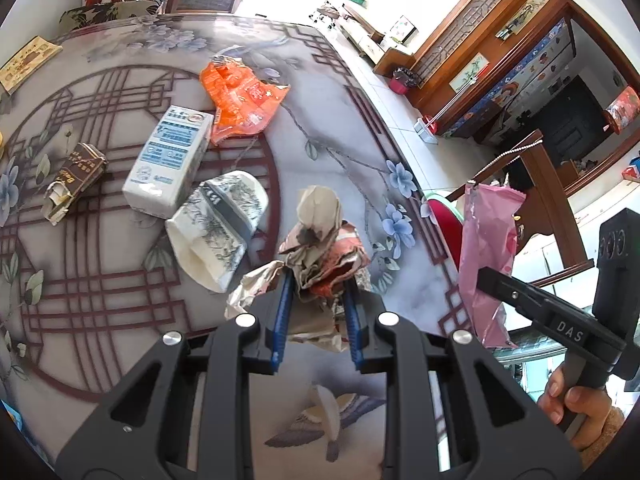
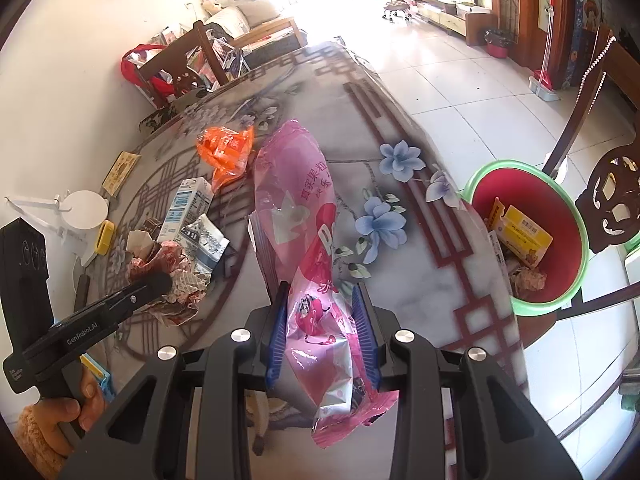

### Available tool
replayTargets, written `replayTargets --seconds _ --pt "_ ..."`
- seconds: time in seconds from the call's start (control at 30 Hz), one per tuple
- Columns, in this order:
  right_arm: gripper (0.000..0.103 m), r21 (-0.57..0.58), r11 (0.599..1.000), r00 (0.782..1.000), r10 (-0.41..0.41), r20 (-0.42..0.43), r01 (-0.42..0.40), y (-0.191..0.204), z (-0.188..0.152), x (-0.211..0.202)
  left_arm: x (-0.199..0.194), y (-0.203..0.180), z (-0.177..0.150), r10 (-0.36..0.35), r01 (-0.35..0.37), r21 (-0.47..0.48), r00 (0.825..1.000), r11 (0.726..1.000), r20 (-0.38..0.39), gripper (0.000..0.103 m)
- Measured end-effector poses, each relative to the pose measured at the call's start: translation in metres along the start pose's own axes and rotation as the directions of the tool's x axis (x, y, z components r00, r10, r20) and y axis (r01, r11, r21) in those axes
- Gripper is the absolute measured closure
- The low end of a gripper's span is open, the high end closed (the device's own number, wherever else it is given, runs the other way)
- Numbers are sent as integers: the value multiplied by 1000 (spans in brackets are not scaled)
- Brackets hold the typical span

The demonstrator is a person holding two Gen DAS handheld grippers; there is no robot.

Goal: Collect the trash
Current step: 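Carry the pink wrapper with the right gripper and paper wad with the left toward the bucket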

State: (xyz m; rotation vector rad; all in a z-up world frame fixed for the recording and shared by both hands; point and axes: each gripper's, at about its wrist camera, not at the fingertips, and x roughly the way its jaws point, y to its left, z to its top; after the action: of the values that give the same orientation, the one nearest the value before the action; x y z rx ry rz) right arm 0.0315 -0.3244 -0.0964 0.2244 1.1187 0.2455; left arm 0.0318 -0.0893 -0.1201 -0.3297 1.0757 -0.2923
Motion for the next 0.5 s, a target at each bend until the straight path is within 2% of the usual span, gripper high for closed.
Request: replayTargets --seconds 0.5 --pt "72 19 1000 1000 -4 -11 4 -46 14 0 29 -40 5 -6 7 5 1000 1000 -22 79"
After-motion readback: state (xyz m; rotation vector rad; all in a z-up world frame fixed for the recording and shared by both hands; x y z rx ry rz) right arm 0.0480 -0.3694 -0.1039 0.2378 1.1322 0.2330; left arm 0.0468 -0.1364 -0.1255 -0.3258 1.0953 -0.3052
